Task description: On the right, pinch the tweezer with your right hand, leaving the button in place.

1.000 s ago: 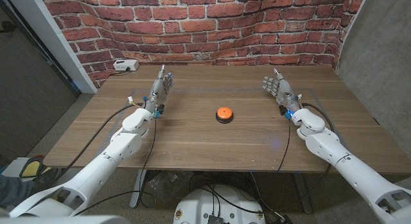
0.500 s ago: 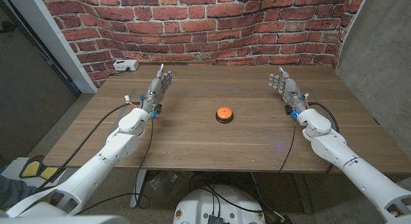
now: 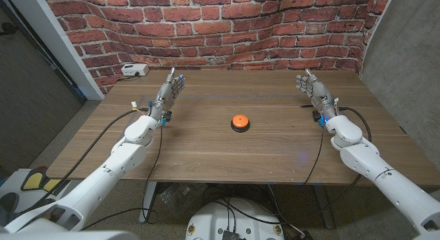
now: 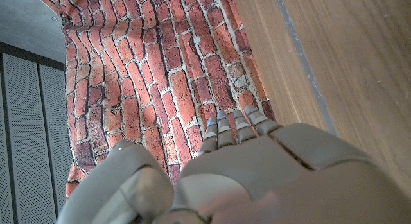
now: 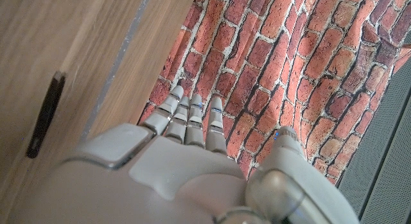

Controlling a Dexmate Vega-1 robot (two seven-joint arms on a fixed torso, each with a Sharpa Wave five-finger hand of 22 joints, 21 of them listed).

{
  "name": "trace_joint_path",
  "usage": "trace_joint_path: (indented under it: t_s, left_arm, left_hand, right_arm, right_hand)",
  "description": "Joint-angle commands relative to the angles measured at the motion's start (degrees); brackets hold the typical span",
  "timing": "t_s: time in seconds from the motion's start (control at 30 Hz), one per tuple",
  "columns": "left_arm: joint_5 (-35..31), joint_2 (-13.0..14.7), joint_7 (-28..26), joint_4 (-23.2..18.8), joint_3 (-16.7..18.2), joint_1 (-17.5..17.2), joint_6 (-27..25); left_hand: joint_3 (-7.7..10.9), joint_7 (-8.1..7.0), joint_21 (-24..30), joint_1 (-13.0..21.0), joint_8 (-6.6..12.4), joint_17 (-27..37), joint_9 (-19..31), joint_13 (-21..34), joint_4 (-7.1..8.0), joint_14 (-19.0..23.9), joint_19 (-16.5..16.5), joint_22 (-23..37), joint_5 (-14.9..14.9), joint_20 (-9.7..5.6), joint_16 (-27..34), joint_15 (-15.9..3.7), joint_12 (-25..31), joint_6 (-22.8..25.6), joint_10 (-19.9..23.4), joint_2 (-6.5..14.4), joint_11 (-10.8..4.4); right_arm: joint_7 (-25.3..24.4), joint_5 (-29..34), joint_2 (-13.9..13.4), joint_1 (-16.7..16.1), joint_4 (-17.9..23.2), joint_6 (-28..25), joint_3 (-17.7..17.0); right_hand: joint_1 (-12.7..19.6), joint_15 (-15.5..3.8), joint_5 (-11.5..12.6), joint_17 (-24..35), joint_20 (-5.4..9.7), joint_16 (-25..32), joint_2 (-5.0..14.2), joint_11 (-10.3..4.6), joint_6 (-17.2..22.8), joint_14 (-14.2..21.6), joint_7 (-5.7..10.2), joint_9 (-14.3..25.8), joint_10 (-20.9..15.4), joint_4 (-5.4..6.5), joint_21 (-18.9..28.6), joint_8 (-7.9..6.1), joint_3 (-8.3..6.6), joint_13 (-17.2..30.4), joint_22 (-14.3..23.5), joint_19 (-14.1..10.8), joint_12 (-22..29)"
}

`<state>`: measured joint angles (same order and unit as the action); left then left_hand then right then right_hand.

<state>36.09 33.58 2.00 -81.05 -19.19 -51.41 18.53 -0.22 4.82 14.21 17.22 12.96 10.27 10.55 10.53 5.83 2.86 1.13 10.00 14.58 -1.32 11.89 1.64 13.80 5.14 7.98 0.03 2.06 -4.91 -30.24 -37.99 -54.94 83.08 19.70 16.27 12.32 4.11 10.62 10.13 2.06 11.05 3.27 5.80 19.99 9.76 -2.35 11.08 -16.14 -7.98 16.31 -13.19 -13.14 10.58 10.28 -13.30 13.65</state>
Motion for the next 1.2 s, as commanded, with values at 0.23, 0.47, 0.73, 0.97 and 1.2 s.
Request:
trace_joint_path:
  t_s: [0.23, 0.47, 0.73, 0.97, 1.2]
  left_arm:
    - [-0.65, 2.54, -4.46, -7.11, 1.05, -2.74, -4.22]
    - [-1.01, 1.34, -3.14, -4.80, 0.17, -1.23, -3.09]
    - [-2.06, -0.38, -2.29, -2.91, -0.64, -0.34, 0.07]
    - [-2.91, -1.17, -2.49, -2.28, -1.12, 0.23, 1.03]
    - [-3.26, -2.14, -2.34, -1.13, -1.64, 1.22, 1.59]
  left_hand:
    - [0.16, 0.16, 0.04, 0.93, 0.57, 0.08, 0.10, 0.25, -0.39, 1.23, 0.70, 0.14, -0.20, -0.05, 0.21, -0.12, 0.26, 1.56, 1.06, 0.34, 0.09]
    - [0.25, 0.14, -0.12, 1.23, 0.19, 0.08, 0.11, 0.26, -0.48, 1.16, 0.73, 0.14, -0.29, 0.10, 0.00, -0.17, 0.09, 1.01, 1.02, 0.61, 0.12]
    - [0.19, 0.17, -0.37, 1.50, 0.07, 0.09, 0.12, 0.28, -0.60, 0.76, 0.71, 0.14, -0.46, 0.18, -0.37, -0.11, -0.18, 1.24, 0.91, 0.67, 0.09]
    - [-0.13, -0.02, -0.27, 1.75, 0.44, 0.11, 0.13, 0.30, -0.77, 2.62, 2.11, 0.14, -0.77, 0.36, -0.01, -0.35, 0.20, 3.15, 2.87, 0.45, -0.03]
    - [-0.34, -0.02, -0.31, 1.88, 0.73, 0.11, 0.14, 0.31, -0.84, 3.35, 2.76, 0.14, -0.93, 0.42, 0.00, -0.50, 0.20, 4.57, 3.60, 0.35, -0.19]
  right_arm:
    - [-3.69, 5.00, -4.90, -2.23, 3.20, -0.59, -2.85]
    - [-6.91, 10.18, -6.41, -2.38, 3.33, -0.48, -3.20]
    - [-10.16, 16.18, -7.70, -1.69, 1.76, -0.44, -3.03]
    - [-12.72, 20.34, -8.71, -1.58, 1.05, -1.07, -2.78]
    - [-16.04, 26.76, -10.93, -1.45, 1.97, -4.64, -1.96]
  right_hand:
    - [1.96, -0.14, -0.09, 0.15, 0.13, 0.08, 0.51, -1.02, 1.19, 0.99, 0.64, 0.30, -0.83, -0.42, -0.25, -0.37, -1.09, 0.21, 0.08, -1.21, 0.22]
    - [3.06, -0.37, -0.10, 0.14, 0.21, -0.02, 0.67, -1.60, 1.30, 1.10, 1.11, 0.32, -1.04, -0.88, -0.46, -0.27, -1.53, 0.23, 0.08, -1.40, 0.23]
    - [4.34, -0.51, -0.06, 0.13, 0.31, 0.03, 0.79, -2.29, 1.61, 1.62, 1.76, 0.35, -1.40, -1.32, -0.50, -0.25, -2.01, 0.26, 0.07, -2.15, 0.29]
    - [5.85, -0.40, 0.05, 0.12, 0.05, 0.13, 0.81, -2.93, 1.75, 2.45, 2.09, 0.38, -1.89, -1.71, -0.61, -0.13, -2.54, 0.27, 0.07, -2.84, 0.38]
    - [8.70, -0.54, 0.32, 0.11, -0.05, -0.01, 0.89, -4.90, 2.04, 2.98, 4.01, 0.41, -2.89, -2.23, -0.94, -0.05, -3.56, 0.28, 0.08, -3.50, 0.60]
